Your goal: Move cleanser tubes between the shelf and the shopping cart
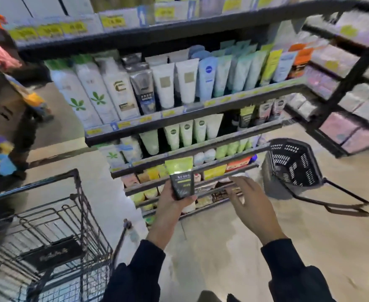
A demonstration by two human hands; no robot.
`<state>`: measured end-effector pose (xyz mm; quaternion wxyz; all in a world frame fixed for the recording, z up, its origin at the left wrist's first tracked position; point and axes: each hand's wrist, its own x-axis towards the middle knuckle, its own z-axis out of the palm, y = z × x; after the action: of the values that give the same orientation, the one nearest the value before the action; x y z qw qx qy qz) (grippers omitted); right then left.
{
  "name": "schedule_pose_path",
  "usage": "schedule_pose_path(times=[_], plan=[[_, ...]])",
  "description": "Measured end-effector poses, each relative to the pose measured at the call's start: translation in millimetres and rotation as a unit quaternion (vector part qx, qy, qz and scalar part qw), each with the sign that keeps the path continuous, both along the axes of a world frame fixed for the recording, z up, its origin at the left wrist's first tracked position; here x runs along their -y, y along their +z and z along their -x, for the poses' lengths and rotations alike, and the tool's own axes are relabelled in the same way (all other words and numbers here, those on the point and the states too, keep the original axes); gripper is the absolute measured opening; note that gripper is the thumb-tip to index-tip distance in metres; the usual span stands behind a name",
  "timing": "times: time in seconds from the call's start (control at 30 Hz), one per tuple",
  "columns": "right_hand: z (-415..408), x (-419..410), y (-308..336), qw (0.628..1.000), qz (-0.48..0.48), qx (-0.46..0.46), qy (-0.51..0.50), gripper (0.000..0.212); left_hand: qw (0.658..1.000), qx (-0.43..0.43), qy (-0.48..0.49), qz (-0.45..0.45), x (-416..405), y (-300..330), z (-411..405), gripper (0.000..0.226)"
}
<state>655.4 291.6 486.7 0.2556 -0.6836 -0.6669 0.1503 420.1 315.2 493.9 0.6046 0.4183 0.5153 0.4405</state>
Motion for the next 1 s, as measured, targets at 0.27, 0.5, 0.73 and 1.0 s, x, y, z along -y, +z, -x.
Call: schedule_pose_path(times=[0.27, 0.5, 0.73, 1.0], plan=[[-91, 2, 1, 1.0, -0.013, 0.003, -0.018, 0.034, 1.0, -0.023, -0.012, 0.008, -5, 0, -95, 0.064], [-140, -34, -7, 1.0, -0.004, 0.013, -0.023, 0.034, 0.999, -0.029, -0.018, 0.01, -42, -10, -152, 0.059], [-197, -99, -7, 0.999, 0.022, 0.037, 0.003, 0.04, 0.999, -0.029, 0.001, 0.019, -101, -31, -202, 0.058], [-247, -181, -12, 0.996, 0.018, 0.063, 0.054, 0.037, 0.998, -0.032, 0.045, 0.023, -162, -50, -254, 0.056]])
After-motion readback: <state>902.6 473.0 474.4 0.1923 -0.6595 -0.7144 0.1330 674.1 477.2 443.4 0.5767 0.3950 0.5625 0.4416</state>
